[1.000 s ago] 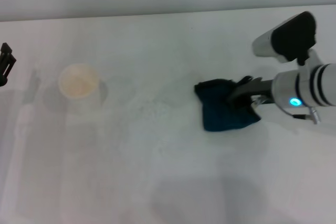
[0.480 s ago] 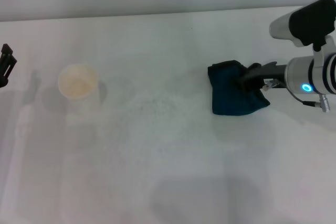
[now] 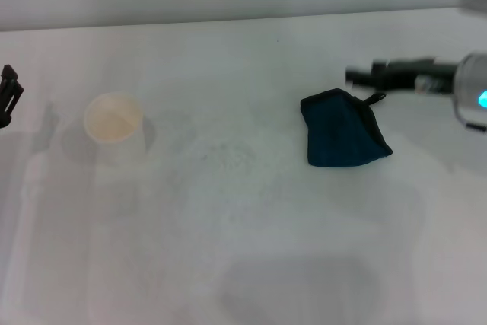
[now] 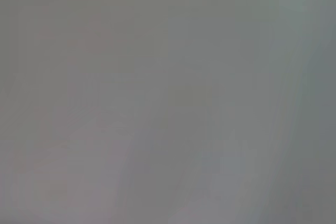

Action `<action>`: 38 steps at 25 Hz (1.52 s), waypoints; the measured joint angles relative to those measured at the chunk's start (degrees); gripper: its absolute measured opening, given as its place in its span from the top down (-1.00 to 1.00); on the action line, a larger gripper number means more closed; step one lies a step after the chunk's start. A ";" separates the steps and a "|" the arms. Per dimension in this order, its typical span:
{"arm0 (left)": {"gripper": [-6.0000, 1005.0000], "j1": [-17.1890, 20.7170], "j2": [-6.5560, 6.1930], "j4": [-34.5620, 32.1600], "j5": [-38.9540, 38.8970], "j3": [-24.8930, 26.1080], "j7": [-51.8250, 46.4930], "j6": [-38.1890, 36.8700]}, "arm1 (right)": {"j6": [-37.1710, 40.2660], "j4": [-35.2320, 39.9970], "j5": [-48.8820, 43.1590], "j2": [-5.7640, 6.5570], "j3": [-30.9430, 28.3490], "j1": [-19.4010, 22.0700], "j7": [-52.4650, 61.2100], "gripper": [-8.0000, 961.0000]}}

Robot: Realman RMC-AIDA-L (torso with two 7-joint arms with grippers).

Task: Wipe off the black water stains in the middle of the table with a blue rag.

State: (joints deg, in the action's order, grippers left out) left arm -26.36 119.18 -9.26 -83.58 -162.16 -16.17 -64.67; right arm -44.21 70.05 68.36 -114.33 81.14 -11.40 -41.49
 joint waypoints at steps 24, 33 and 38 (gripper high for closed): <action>-0.78 -1.68 0.03 -0.08 0.06 0.00 0.11 0.21 | -26.93 -65.94 74.07 -1.00 -30.14 -6.41 -113.77 -0.69; -0.78 -1.92 0.22 -0.15 0.30 -0.26 0.08 0.34 | -22.51 -66.21 72.66 -1.06 -31.32 -7.14 -112.94 -0.57; -0.77 -1.61 0.26 -0.16 0.48 -0.50 0.06 0.34 | -23.28 -67.08 72.25 -1.07 -32.66 -7.13 -111.80 -0.57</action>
State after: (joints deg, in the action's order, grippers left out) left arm -27.98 119.44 -9.42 -83.10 -162.66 -16.11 -64.33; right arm -67.49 2.97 140.61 -115.41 48.48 -18.53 -153.30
